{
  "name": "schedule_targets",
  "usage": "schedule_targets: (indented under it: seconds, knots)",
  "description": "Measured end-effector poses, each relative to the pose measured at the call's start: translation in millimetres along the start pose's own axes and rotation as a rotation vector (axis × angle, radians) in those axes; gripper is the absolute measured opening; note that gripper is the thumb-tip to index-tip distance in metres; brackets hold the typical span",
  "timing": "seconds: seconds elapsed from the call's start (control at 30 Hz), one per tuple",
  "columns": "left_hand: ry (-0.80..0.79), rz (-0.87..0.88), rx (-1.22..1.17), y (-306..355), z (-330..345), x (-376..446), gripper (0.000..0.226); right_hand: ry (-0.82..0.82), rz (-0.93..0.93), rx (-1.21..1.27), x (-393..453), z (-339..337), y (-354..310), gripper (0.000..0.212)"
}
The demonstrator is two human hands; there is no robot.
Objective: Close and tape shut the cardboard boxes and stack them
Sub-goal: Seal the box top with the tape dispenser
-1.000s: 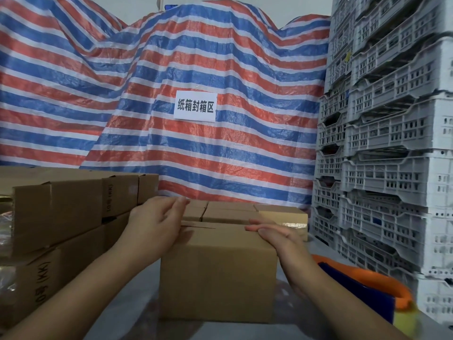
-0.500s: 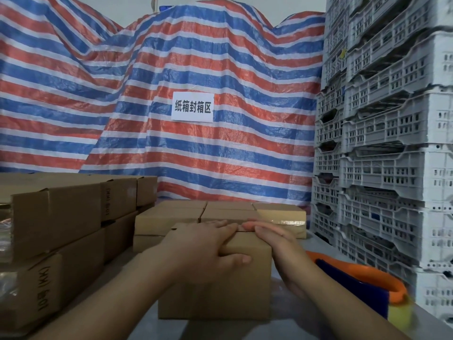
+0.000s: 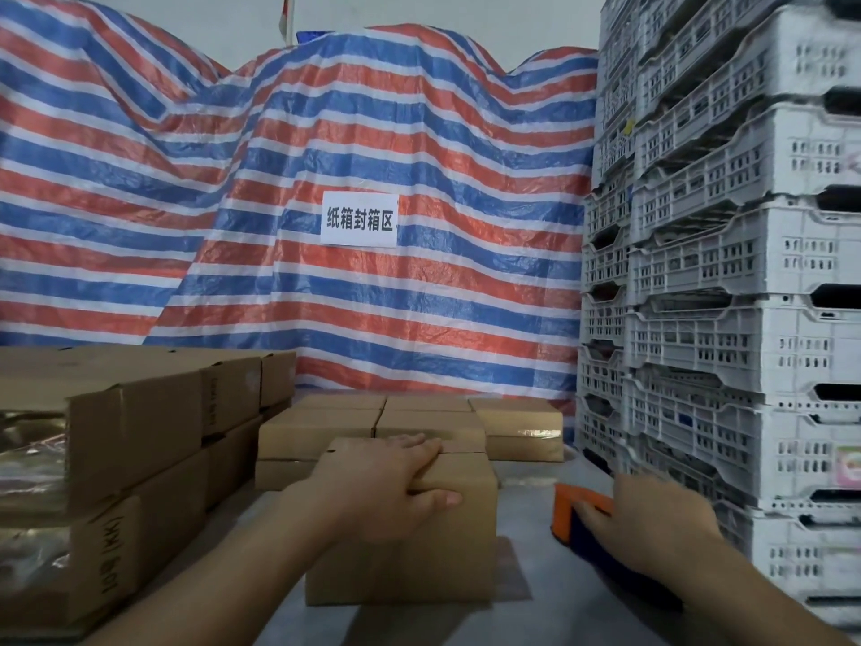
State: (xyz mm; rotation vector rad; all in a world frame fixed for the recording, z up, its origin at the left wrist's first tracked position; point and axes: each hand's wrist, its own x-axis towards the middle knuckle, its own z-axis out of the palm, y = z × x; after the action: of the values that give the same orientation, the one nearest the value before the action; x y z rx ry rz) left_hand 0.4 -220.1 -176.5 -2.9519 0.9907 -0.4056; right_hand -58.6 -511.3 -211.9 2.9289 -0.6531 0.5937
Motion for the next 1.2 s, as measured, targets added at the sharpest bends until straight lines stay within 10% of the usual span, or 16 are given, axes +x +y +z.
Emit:
schedule_targets:
  seconds: [0.4, 0.67, 0.83, 1.2]
  knots:
    - [0.043, 0.065, -0.016, 39, -15, -42, 0.076, 0.050, 0.014, 0.100, -9, 32, 13, 0.052]
    - [-0.074, -0.094, -0.808, 26, -41, -39, 0.048, 0.105, 0.093, 0.749, 10, -25, 5, 0.065]
    - [0.036, -0.161, -0.926, 11, -38, -33, 0.042, -0.293, -0.134, 1.452, 12, -111, -33, 0.059]
    - [0.200, -0.407, -1.622, 4, -34, -26, 0.068, -0.719, -0.310, 1.423, 25, -123, -88, 0.039]
